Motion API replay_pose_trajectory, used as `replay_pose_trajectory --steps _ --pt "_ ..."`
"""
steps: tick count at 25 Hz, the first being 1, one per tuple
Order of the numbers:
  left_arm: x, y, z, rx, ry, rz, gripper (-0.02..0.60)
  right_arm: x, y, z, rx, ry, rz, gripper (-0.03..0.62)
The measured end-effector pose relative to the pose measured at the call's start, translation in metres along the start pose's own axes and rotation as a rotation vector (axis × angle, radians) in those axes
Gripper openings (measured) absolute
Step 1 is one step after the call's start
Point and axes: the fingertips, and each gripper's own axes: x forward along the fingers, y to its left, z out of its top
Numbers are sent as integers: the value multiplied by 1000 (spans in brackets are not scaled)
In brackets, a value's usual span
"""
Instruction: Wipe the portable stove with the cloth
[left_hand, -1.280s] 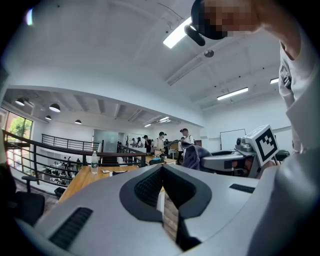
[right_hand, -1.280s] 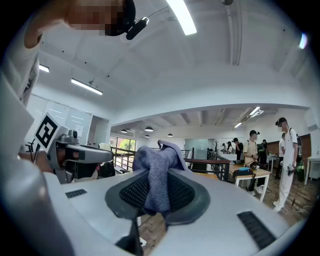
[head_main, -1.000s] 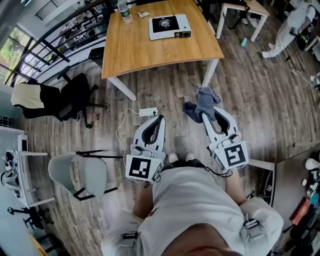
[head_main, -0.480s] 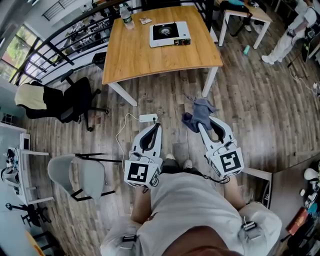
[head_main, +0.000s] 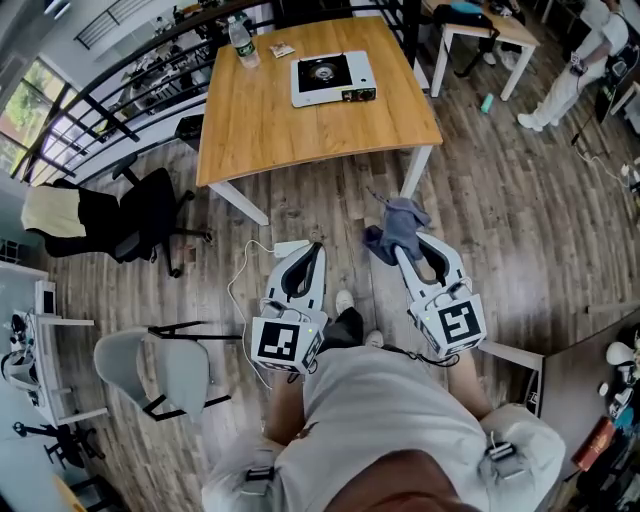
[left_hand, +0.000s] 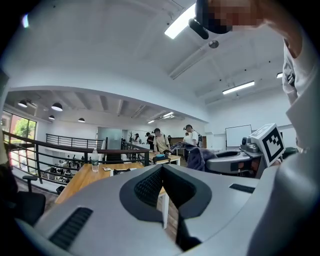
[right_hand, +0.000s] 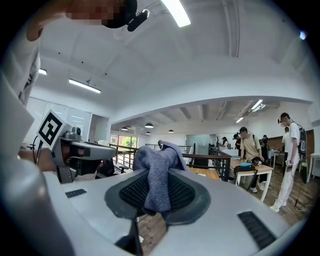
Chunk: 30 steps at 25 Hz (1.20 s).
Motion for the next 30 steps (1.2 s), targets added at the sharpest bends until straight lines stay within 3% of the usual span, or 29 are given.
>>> replay_pose_trajectory --steps 21,30 --pt "111 142 13 -16 -16 -113 15 165 -38 15 -29 60 -131 103" --pt "143 170 15 -17 -23 -131 15 204 -54 19 -52 63 -145 103"
